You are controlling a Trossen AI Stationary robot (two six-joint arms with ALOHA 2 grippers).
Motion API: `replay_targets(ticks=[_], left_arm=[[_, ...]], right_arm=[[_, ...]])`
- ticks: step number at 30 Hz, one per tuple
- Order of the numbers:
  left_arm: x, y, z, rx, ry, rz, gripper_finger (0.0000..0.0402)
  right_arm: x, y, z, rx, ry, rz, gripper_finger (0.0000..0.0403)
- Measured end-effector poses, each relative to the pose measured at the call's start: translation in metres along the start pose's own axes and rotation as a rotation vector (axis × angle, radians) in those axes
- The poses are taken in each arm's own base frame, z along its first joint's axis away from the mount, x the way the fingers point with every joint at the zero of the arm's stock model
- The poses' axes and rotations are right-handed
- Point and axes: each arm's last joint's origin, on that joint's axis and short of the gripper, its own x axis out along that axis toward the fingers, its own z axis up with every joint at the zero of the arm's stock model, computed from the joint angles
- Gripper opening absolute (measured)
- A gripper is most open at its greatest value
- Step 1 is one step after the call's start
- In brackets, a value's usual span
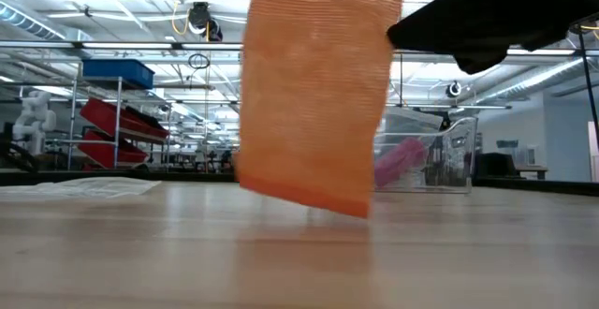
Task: Roll bandage
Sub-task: Roll the orange bandage
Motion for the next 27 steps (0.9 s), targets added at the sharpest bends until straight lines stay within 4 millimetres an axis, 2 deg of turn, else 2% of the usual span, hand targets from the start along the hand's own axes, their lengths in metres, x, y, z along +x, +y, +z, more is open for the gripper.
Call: replay_targets(ticks=[8,13,16,19,24,27], left_arm=[[-0.007,-0.008,0.003,0.019,-0.007,-0.029,0.0013],[-0.007,-0.009,-0.001,0.041,0.023,-0.029,0.0013],[-0.006,-0.009,-0.001,0.042,0.025,-0.028,0.0013],[-0.007,-0.009,-0.001,0.041,0.024,-0.027,0.0013],[-0.006,-0.008,-0.001,0.038,0.024,-0.025,0.0013],[-0.005,-0.007,-0.001,0.037,0.026,-0.023,0.0013]], right_arm=[[0.005,-0.007,0.004,-0.011,-0.025,-0.059,0.0000],[-0.007,0.009,0.004,-0.022,-0.053,0.014,0.0015],[-0.015,0.018,0.001,-0.025,-0.050,0.053,0.0053],[-0.014,0.020,-0.005,0.005,-0.031,0.054,0.0109],[0.007,0.012,-0.015,0.064,-0.053,0.021,0.0217],[0.023,0.005,-0.017,0.112,-0.088,0.109,0.0252]])
